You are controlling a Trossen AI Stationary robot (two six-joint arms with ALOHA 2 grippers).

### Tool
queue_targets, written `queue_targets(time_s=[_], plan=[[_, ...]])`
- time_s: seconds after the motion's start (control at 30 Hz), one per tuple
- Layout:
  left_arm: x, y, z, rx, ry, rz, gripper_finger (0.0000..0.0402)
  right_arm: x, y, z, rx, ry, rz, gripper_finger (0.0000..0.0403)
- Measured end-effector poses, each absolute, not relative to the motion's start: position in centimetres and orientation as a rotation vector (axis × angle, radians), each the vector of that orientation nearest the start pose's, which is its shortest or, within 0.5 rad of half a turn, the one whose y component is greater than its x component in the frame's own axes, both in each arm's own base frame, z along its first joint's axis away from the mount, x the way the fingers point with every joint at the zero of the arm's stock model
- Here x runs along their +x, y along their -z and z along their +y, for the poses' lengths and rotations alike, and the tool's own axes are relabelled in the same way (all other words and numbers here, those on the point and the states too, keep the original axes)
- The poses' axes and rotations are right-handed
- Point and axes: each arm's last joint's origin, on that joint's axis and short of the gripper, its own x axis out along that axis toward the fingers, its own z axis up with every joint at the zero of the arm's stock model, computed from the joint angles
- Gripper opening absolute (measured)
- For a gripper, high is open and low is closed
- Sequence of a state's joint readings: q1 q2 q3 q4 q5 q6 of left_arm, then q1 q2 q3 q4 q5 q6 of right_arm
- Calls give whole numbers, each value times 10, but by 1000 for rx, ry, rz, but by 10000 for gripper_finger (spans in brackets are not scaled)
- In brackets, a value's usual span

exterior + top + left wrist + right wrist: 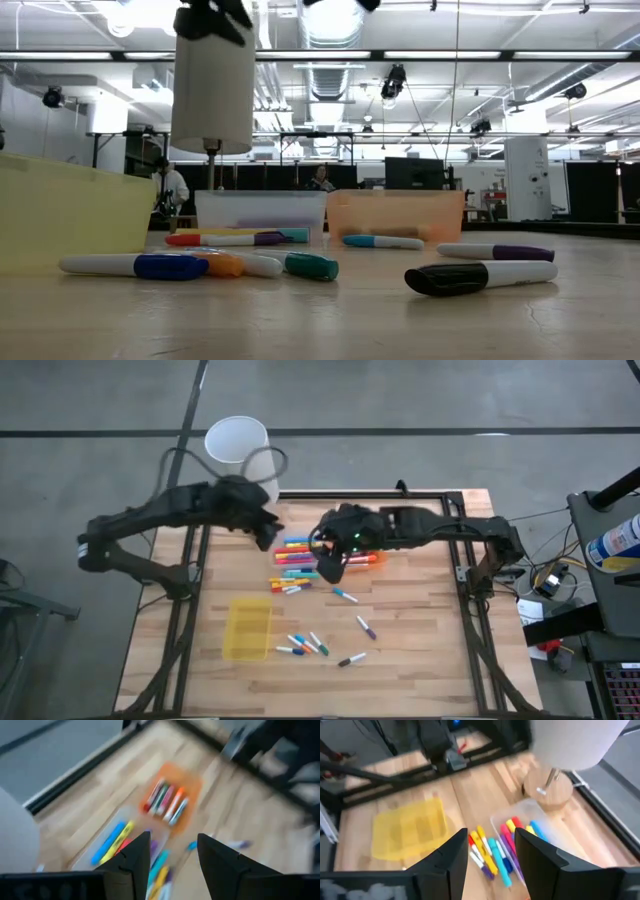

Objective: Pick & Place Markers
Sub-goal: Put the light blue highlighter into the transparent bin

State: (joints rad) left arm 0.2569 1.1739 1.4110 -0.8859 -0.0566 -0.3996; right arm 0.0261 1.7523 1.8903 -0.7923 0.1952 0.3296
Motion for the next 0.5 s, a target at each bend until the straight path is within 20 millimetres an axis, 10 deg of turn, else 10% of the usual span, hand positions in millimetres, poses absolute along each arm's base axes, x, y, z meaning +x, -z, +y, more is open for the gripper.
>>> queue_targets(time_s=[0.5], plan=[[161, -444, 43, -539, -377, 273, 156, 396, -256, 13, 166, 93, 785, 193]])
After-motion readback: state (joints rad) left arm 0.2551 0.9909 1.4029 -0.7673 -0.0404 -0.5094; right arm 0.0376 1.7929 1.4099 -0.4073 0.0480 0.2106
